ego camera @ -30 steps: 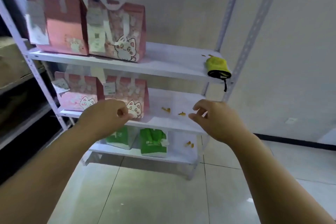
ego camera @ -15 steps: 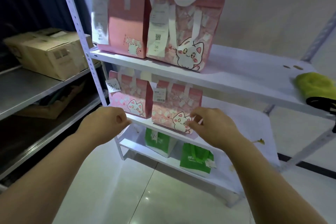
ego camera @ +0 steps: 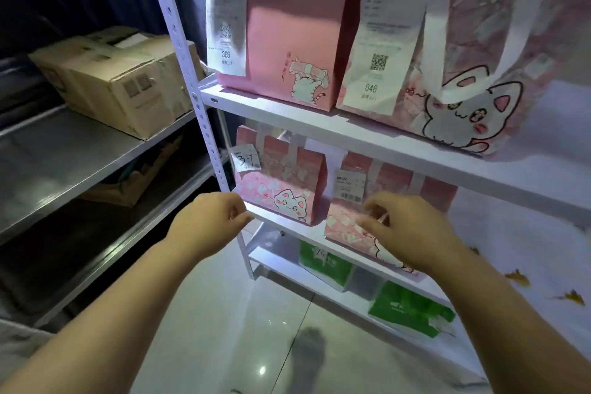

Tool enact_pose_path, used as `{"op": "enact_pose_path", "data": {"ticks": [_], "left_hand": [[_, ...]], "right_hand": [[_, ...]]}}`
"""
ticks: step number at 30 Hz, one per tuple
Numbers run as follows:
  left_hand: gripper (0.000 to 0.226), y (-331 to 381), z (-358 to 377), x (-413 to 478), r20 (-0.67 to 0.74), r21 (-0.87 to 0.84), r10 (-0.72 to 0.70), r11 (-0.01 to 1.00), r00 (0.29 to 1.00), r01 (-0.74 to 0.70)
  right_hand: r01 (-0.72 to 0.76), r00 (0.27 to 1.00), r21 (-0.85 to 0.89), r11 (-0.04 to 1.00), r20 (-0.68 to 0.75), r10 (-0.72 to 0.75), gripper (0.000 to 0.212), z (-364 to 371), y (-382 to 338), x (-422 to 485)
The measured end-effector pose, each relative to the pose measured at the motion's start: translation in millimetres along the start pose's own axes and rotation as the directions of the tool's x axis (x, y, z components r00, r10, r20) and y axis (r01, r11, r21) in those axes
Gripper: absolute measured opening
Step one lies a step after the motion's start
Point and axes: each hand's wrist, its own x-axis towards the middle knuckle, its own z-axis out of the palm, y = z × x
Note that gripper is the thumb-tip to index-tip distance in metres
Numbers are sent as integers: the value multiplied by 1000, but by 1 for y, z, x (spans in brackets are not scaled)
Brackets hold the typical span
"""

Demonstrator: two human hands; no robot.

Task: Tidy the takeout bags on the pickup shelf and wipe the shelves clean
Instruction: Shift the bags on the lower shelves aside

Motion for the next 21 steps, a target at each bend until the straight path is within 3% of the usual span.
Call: {"op": "enact_pose_path", "data": {"ticks": [6, 16, 21], "left_hand": [[21, -52, 13, 68, 46, -122, 62, 991, 997, -56], [53, -112, 64, 140, 135, -210, 104, 975, 985, -74], [37, -121, 93, 162, 113, -273, 133, 957, 985, -98]], "right_hand": [[-185, 982, 57, 981, -25, 187, 29, 45, -41, 47], [-451, 884, 148, 880, -63, 464, 29, 126, -69, 105], [-500, 857, 183, 846, -35, 514, 43, 159, -59, 131]]}}
